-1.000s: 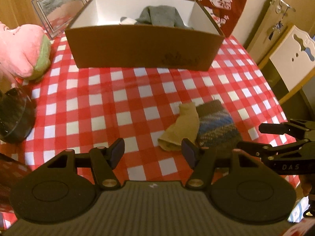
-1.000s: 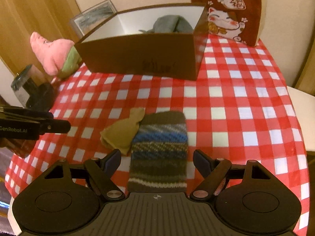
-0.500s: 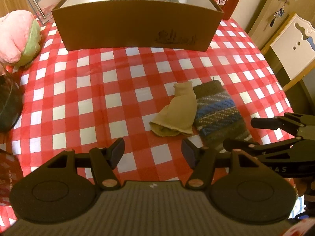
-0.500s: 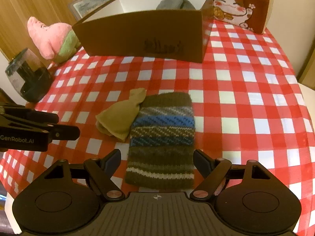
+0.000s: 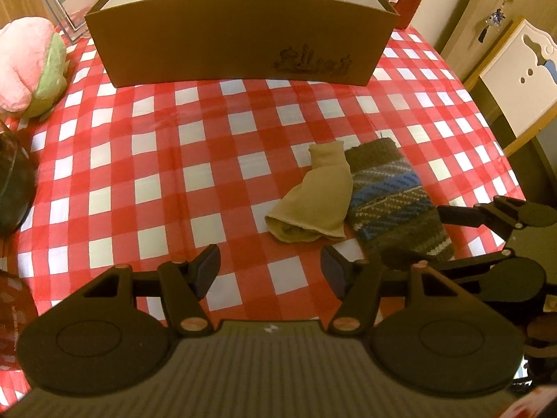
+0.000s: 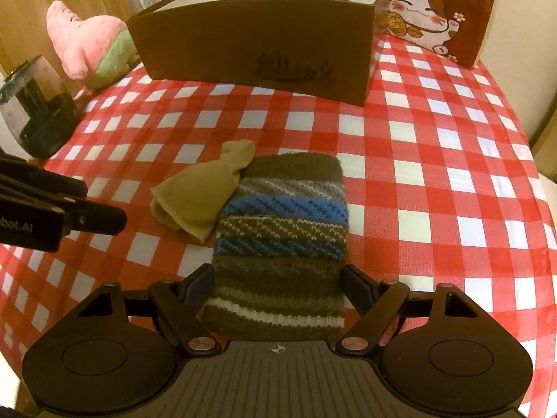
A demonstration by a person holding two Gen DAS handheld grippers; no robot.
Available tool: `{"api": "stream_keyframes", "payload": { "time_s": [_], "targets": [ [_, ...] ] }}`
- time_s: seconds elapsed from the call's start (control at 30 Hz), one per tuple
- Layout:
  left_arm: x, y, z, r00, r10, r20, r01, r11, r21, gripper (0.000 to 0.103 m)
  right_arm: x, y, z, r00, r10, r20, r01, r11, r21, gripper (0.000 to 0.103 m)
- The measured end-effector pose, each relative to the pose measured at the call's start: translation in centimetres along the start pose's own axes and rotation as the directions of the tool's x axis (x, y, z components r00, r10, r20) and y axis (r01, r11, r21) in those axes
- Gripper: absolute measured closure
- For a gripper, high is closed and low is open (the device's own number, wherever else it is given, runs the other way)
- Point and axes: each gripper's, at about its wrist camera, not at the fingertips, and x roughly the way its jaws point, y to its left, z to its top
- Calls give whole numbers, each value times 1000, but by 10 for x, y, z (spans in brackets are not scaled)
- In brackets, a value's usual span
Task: Organize soft objects
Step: 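Grasp the striped knit sock with the right tool while the left tool grasps the beige sock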
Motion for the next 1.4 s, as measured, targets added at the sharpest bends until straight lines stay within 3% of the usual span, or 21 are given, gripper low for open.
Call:
{"api": "stream_keyframes", "payload": {
  "time_s": [0.03,0.07,0.1,0.13,0.2,0.3,0.5,0.6,0.73,0.9,1.27,1.3,1.4],
  "targets": [
    [1,-1,0,1000,-1,1,1,1000,3,42,0,-1,-1,1000,-5,4,5,1000,-3,25],
    [1,-1,0,1000,-2,1,2,1000,7,42,0,-2,-1,1000,-10,6,10,1000,-8,41],
    [2,-2,0,1000,-6,4,6,1000,10,42,0,-4,-1,1000,-11,4,11,1000,-12,49],
    [3,-3,1,1000,-11,6,11,1000,14,42,-1,-7,-1,1000,-11,8,11,1000,-8,52],
    [4,-4,1,1000,-17,11,17,1000,24,42,-4,-13,0,1000,-8,18,8,1000,10,71],
    [6,-7,3,999,-27,22,26,999,41,42,-7,-23,0,1000,-10,26,9,999,32,81],
    [11,-15,9,998,-50,47,46,995,90,42,-16,-44,-1,995,-87,50,83,992,90,85],
    [18,-22,13,996,-67,50,61,990,124,42,-20,-59,-1,990,-128,53,121,984,130,84],
    [29,-32,19,996,-79,48,70,983,167,42,-26,-74,-1,993,-109,53,96,974,204,82],
    [47,-40,29,997,-70,40,60,978,200,42,-30,-76,-2,992,-107,64,90,971,221,50],
    [74,-50,43,998,-62,17,58,981,183,42,-34,-79,-2,990,-108,94,85,972,220,28],
    [75,-52,44,998,-57,19,52,981,186,43,-33,-79,-2,990,-105,91,83,972,221,27],
    [78,-55,45,998,-61,22,56,978,200,59,-29,-79,-1,992,-98,83,77,972,224,27]
  ]
}}
